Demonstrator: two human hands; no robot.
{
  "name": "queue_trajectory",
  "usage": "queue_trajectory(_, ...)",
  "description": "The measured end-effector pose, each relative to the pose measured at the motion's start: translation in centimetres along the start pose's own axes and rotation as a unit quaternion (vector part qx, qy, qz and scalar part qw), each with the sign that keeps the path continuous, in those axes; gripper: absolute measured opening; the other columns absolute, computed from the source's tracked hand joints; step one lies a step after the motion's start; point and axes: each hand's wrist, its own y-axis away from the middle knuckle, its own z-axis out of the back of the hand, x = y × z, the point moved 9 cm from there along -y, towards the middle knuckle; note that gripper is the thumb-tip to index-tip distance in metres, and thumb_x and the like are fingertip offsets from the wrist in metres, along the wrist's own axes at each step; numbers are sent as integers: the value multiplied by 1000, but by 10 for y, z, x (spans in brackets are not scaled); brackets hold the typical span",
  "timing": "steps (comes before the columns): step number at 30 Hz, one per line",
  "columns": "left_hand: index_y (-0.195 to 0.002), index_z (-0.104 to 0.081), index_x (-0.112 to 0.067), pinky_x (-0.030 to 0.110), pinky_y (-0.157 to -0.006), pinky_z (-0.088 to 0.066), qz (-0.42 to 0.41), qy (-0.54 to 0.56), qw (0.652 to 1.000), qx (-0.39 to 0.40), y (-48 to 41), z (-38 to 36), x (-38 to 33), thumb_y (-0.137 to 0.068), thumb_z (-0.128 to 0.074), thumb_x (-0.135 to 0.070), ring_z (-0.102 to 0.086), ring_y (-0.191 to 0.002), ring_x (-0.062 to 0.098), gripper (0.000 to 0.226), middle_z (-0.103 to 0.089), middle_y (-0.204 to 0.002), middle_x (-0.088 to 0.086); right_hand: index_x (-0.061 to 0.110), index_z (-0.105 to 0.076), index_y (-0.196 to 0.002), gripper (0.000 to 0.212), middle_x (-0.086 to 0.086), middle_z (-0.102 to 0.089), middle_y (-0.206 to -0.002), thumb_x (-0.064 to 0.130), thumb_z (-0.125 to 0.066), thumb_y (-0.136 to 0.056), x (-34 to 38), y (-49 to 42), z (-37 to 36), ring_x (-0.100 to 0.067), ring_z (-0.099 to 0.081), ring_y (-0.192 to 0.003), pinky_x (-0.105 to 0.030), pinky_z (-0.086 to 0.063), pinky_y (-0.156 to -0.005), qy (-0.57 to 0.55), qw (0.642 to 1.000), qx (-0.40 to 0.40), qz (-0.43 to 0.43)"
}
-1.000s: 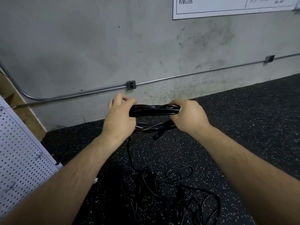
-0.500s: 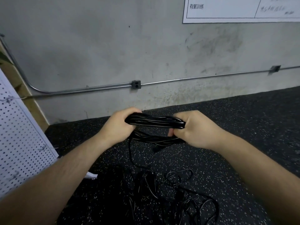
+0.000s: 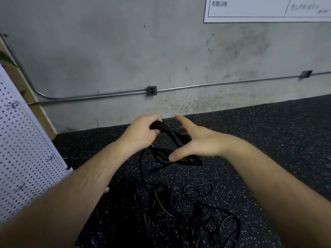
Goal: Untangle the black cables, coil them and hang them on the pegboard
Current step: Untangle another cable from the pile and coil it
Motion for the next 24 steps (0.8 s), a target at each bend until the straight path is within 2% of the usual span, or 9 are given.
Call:
queue_trajectory(2, -95, -64, -18, 36, -74, -50, -52, -75, 996, -5, -2, 2, -14, -80, -52, 10, -62, -86, 19, 34, -62, -87, -6, 46, -3, -159, 124, 5, -28, -164, 58, -84, -66, 4, 2, 2, -18, -37, -145, -41, -33, -116, -64, 997, 37, -14)
queue_trajectory(5, -92, -53, -23, 23, -68, -38, -108, -124, 986, 15, 2, -11, -36, -79, -53, 9, -54, -85, 16, 35, -50, -86, -12, 34, -10, -160, 116, 6, -46, -146, 36, -87, -73, 15, -10, 4, -18, -52, -130, -29, -43, -100, 19, 999, -44, 3)
queue_trajectory(7, -96, -56, -22, 21, -64, -39, -125, -89, 988, -6, 6, -12, -45, -81, -56, 7, -56, -81, 13, 32, -55, -84, -14, 16, -36, -146, 77, 4, -61, -121, 18, -75, -80, 16, -23, 0, -18, -63, -105, -26, -51, -79, 72, 990, -115, 26)
queue_trajectory(9, -99, -54, -21, 23, -63, -45, -98, 8, 995, -36, 5, -3, -42, -83, -61, 3, -61, -73, 7, 30, -66, -82, -10, 15, -55, -118, 34, 0, -66, -98, 13, -62, -85, 12, -28, 3, -20, -65, -90, -29, -51, -69, 55, 984, -163, 39)
queue_trajectory(12, -100, -54, -24, 26, -68, -49, -29, 184, 982, -31, 1, -1, -25, -82, -71, -8, -64, -66, 5, 30, -72, -77, -11, 16, -61, -98, 8, 1, -65, -80, 15, -57, -92, 11, -25, 22, -14, -60, -70, -21, -44, -56, -5, 979, -198, 54)
queue_trajectory(15, -114, -64, -22, 39, -94, -53, 19, 336, 942, 12, 0, -13, -12, -70, -80, -35, -71, -94, 15, 48, -76, -98, -5, 17, -66, -95, 8, 6, -62, -73, 20, -59, -98, 10, -17, 42, -7, -55, -62, -12, -36, -47, -83, 963, -250, 61)
queue_trajectory(17, -124, -60, -26, 42, -105, -49, 30, 335, 941, 42, 4, -24, -10, -67, -82, -39, -69, -110, 18, 63, -74, -114, -1, 19, -67, -98, 9, 9, -64, -77, 23, -59, -99, 6, -15, 47, -2, -56, -67, -12, -38, -53, -119, 951, -281, 55)
queue_trajectory(20, -123, -55, -27, 40, -104, -49, 49, 247, 966, 65, 11, -41, -7, -71, -83, -39, -68, -108, 12, 60, -72, -113, -4, 23, -62, -93, 10, 9, -61, -77, 28, -57, -101, -2, -12, 48, -6, -55, -69, -21, -39, -61, -158, 932, -322, 45)
queue_trajectory(24, -113, -56, -26, 29, -93, -50, 40, 272, 960, 51, 14, -43, -14, -94, -69, -20, -65, -96, 9, 24, -67, -104, -3, 18, -59, -107, 10, 8, -61, -86, 25, -53, -104, -2, -8, 46, -3, -55, -75, -9, -38, -57, -141, 937, -314, 59)
